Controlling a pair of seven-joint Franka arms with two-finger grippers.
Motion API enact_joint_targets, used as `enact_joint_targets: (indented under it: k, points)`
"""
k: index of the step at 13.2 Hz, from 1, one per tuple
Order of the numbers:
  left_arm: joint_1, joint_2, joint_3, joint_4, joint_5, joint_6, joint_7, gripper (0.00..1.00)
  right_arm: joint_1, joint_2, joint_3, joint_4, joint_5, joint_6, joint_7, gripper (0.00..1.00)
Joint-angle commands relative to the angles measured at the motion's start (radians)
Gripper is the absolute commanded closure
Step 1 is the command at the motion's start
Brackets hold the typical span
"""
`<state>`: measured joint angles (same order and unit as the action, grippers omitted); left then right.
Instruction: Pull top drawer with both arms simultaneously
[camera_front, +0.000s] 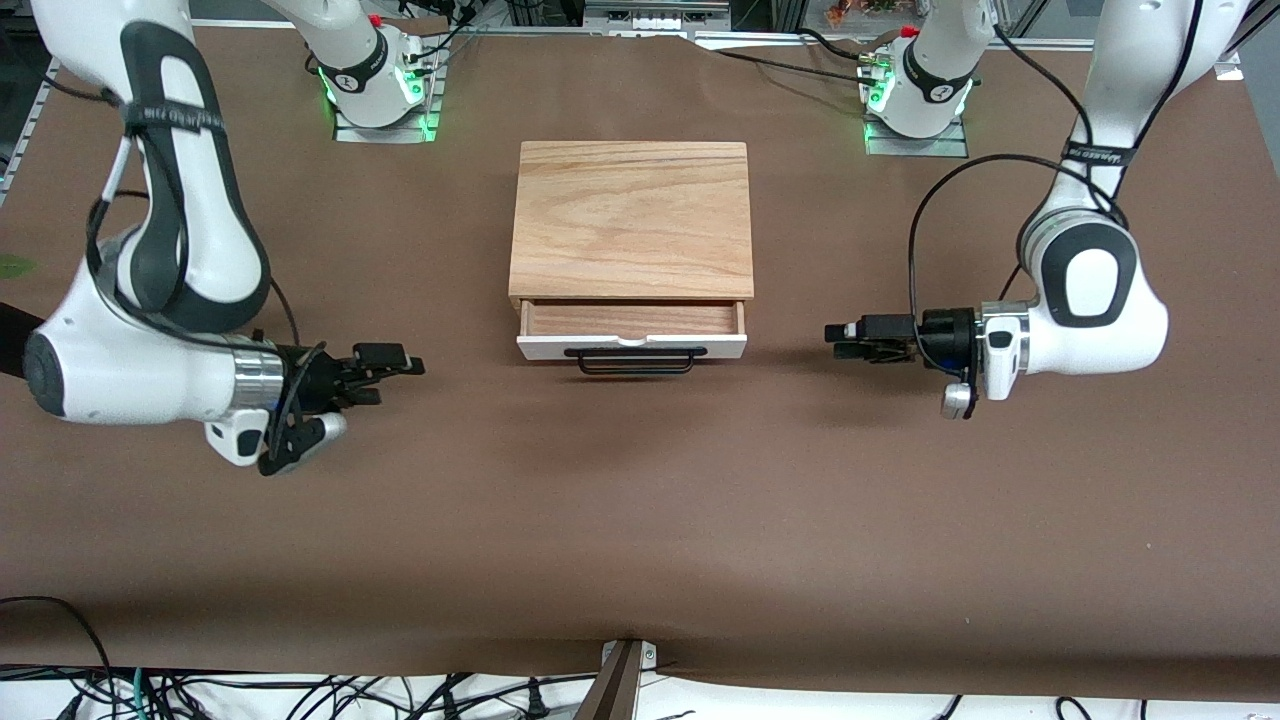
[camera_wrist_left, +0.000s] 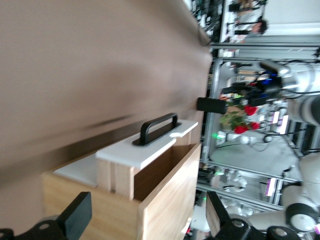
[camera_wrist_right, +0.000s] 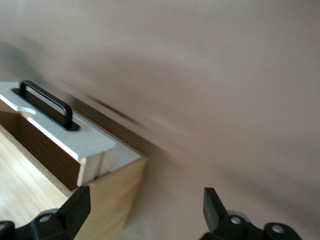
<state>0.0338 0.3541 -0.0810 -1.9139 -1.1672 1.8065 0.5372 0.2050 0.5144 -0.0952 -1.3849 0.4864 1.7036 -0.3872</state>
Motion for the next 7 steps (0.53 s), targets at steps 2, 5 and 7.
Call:
enact_joint_targets:
  k: [2, 5, 7]
  points:
    - [0.026, -0.174, -0.006, -0.062, 0.237, 0.016, -0.181, 0.00, 0.016, -0.112, 0.000, -0.019, -0.266, -0.041, 0.085, 0.00]
    - [0.026, -0.254, -0.008, -0.054, 0.435, 0.005, -0.296, 0.00, 0.027, -0.178, 0.002, -0.017, -0.415, -0.157, 0.126, 0.00]
    - [0.026, -0.305, -0.008, -0.053, 0.570, -0.016, -0.313, 0.00, 0.030, -0.240, 0.006, -0.020, -0.466, -0.193, 0.154, 0.00]
